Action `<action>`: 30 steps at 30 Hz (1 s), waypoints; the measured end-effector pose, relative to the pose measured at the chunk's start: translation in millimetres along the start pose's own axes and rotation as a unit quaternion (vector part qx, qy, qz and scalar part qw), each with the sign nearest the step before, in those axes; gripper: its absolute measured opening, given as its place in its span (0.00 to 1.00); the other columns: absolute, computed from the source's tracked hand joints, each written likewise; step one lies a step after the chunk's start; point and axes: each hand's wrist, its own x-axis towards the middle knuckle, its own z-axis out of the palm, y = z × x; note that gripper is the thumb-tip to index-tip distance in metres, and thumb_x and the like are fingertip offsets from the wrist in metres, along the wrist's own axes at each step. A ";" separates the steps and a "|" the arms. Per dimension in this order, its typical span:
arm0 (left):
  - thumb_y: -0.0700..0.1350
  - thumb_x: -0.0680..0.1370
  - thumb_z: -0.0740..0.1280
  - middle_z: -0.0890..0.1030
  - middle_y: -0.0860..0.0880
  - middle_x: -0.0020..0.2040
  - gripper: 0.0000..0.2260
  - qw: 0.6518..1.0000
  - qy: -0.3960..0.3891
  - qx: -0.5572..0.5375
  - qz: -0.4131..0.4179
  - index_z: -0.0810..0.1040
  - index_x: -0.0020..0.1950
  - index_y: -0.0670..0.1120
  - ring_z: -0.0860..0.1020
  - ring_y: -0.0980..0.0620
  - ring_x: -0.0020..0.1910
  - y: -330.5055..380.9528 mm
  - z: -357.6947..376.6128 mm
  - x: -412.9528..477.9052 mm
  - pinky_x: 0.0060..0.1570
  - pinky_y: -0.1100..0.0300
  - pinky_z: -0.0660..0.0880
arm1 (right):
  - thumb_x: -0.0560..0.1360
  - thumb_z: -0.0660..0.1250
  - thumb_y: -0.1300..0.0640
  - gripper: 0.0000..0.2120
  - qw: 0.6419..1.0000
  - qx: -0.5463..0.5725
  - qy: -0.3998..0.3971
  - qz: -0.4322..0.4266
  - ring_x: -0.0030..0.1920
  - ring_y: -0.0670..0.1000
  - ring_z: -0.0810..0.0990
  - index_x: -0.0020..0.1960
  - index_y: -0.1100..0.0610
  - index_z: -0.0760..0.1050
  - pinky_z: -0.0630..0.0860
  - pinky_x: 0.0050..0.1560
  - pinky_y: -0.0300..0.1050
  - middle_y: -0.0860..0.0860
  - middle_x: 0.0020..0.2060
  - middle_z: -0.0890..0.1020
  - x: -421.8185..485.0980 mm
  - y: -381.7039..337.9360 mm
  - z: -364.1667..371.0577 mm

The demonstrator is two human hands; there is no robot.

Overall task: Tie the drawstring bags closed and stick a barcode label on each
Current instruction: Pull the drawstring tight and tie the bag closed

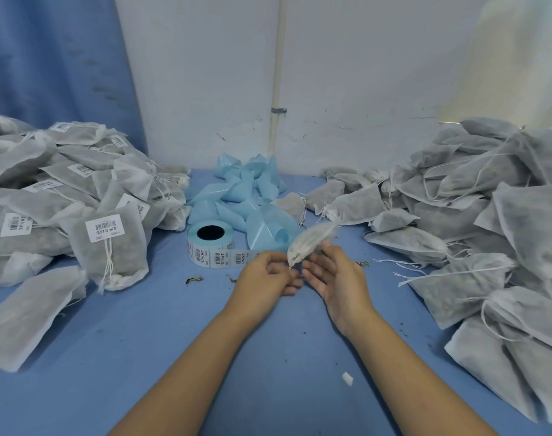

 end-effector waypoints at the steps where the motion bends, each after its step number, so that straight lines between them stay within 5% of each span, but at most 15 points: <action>1: 0.34 0.78 0.65 0.82 0.47 0.36 0.04 1.000 0.000 0.005 0.003 0.76 0.48 0.42 0.82 0.55 0.34 -1.2 -0.3 0.6 0.36 0.66 0.78 | 0.78 0.63 0.61 0.07 1.000 -0.002 -0.004 0.001 0.35 0.50 0.80 0.44 0.61 0.78 0.79 0.35 0.39 0.54 0.35 0.82 0.5 0.6 -1.2; 6: 0.37 0.79 0.64 0.80 0.47 0.32 0.05 0.998 0.002 0.055 0.035 0.75 0.43 0.42 0.78 0.55 0.28 -4.9 1.3 -0.2 0.32 0.66 0.75 | 0.77 0.65 0.64 0.07 0.991 -0.103 0.064 -0.050 0.27 0.46 0.75 0.54 0.64 0.72 0.75 0.30 0.36 0.55 0.34 0.76 2.4 8.8 0.8; 10: 0.38 0.79 0.64 0.78 0.46 0.29 0.06 0.996 0.008 0.055 0.063 0.76 0.43 0.41 0.75 0.56 0.24 -2.8 2.0 -1.9 0.28 0.66 0.72 | 0.79 0.64 0.55 0.13 0.968 -0.223 0.060 -0.096 0.25 0.46 0.75 0.38 0.60 0.75 0.75 0.31 0.40 0.52 0.27 0.77 -2.2 16.2 2.1; 17: 0.33 0.79 0.59 0.75 0.45 0.29 0.10 0.999 -0.001 -0.009 0.051 0.78 0.48 0.44 0.74 0.54 0.23 3.2 -0.3 -2.5 0.26 0.66 0.70 | 0.74 0.66 0.64 0.13 0.955 -0.269 -0.045 -0.119 0.34 0.48 0.76 0.32 0.56 0.79 0.74 0.44 0.45 0.49 0.29 0.80 -9.3 17.9 6.4; 25: 0.33 0.78 0.59 0.70 0.52 0.23 0.15 0.993 -0.032 0.067 0.086 0.78 0.52 0.51 0.71 0.53 0.23 -1.3 1.7 -3.6 0.28 0.64 0.69 | 0.72 0.69 0.66 0.08 0.978 -0.185 -0.024 -0.097 0.36 0.47 0.78 0.35 0.59 0.81 0.75 0.42 0.36 0.52 0.32 0.82 -10.1 12.3 4.1; 30: 0.31 0.76 0.59 0.66 0.55 0.21 0.20 0.992 -0.045 0.083 0.080 0.77 0.56 0.55 0.65 0.56 0.22 0.2 6.9 -0.1 0.28 0.60 0.65 | 0.73 0.65 0.68 0.08 0.999 -0.024 0.030 -0.020 0.33 0.46 0.81 0.39 0.62 0.81 0.77 0.35 0.34 0.52 0.33 0.84 -7.0 4.3 4.2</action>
